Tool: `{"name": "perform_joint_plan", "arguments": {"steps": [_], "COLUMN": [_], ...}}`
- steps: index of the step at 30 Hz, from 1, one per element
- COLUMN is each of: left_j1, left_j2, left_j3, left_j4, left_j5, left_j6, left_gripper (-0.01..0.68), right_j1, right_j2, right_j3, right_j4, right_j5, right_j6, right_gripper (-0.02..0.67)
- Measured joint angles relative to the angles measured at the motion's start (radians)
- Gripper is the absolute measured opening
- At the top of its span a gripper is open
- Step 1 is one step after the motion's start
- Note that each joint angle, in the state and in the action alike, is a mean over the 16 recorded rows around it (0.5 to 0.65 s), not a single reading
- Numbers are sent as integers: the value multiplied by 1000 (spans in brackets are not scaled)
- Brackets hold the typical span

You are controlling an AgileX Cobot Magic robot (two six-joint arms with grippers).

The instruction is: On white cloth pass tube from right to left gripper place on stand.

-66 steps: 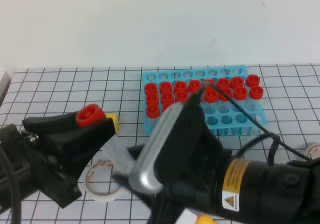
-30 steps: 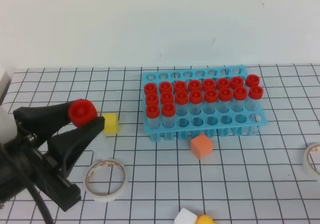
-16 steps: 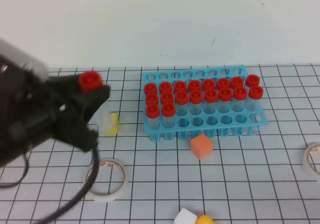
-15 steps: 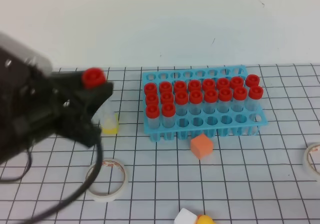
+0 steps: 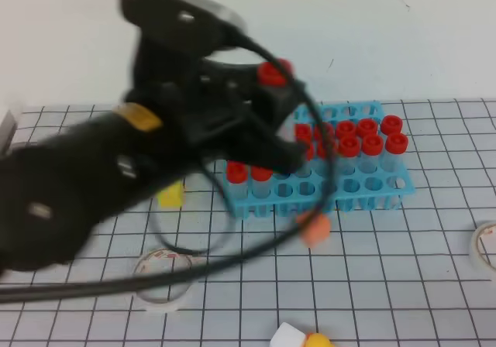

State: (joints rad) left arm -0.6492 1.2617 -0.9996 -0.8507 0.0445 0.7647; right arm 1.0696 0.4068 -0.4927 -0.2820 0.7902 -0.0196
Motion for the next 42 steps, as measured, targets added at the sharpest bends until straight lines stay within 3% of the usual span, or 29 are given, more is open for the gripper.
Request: {"name": "perform_joint_plan", "arguments": {"steps": [4,7,19,42], "left_j1": [-85,-112,-85,-7], "left_j2": [97,171,410,594], "left_j3": [-27,-30,-30,-38], "left_j4": [258,377,675,688], "left_j5": [-153,-256,-517,-645], "left_j6": [-262,-363,-576,-666], "left_gripper": [258,258,258,258], "right_j1": [0,0,0,0], "right_j2": [0,0,0,0], "right_j3": [0,0,0,0], "right_j4": [0,0,0,0], "right_j5": [1,1,2,3], "right_j6": [1,2,3,5], "right_gripper": [0,0,0,0]}}
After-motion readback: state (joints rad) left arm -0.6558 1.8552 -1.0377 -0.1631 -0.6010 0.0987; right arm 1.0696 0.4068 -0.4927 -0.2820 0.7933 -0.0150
